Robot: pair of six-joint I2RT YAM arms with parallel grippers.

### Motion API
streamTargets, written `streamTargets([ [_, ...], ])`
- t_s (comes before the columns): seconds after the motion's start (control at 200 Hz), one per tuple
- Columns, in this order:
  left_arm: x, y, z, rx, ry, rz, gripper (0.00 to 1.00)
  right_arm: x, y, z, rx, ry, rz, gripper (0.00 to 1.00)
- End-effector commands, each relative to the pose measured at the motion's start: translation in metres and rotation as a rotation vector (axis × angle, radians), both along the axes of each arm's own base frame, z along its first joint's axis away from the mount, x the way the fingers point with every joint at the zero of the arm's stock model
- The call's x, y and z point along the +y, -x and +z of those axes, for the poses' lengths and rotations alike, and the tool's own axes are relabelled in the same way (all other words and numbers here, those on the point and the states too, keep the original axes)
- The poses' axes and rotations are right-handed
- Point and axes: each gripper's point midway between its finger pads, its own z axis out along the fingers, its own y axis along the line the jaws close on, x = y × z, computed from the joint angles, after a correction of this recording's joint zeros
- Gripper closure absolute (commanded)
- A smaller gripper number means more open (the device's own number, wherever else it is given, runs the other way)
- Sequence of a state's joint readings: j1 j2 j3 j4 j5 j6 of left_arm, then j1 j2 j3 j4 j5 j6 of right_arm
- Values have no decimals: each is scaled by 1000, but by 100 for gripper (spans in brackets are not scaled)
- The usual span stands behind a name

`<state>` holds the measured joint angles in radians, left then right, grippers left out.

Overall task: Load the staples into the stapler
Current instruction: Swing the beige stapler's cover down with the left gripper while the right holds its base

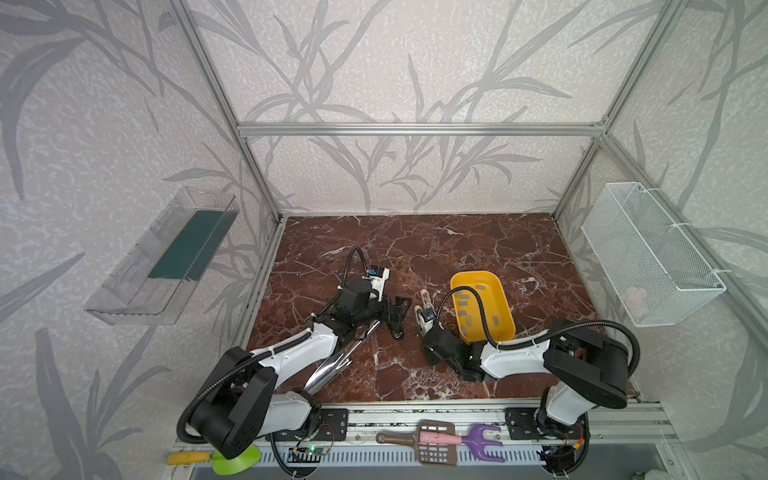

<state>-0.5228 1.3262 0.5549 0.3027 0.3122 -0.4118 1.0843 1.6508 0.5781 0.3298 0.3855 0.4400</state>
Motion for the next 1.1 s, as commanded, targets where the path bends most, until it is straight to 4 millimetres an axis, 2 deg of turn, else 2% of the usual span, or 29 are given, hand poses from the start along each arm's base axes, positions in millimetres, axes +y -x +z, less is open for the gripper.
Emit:
streamTargets([
  [0.0,-3,-19,4,-35,-9,37,6,-13,2,-16,11,58,-9,68],
  [0.1,-6,-30,-9,-22,-29,55,13,-13,3,-17,7,48,-3,70],
  [0.175,-6,-37,-19,-17,-52,65,14,-11,2,-16,3,40,-3,71],
  [0.325,-9,-42,-31,-16,-89,44,18,-9,2,-16,1,29,0,73],
  [0.43,-12,-41,-38,-22,-117,11,26,-7,1,-16,1,28,1,74],
  [0.69,-23,-30,-49,-37,-191,-86,28,-3,-1,-12,-4,-1,-5,75],
  [1.095,-54,3,-49,-93,-170,-268,34,-3,-8,-9,-10,-30,-43,77],
])
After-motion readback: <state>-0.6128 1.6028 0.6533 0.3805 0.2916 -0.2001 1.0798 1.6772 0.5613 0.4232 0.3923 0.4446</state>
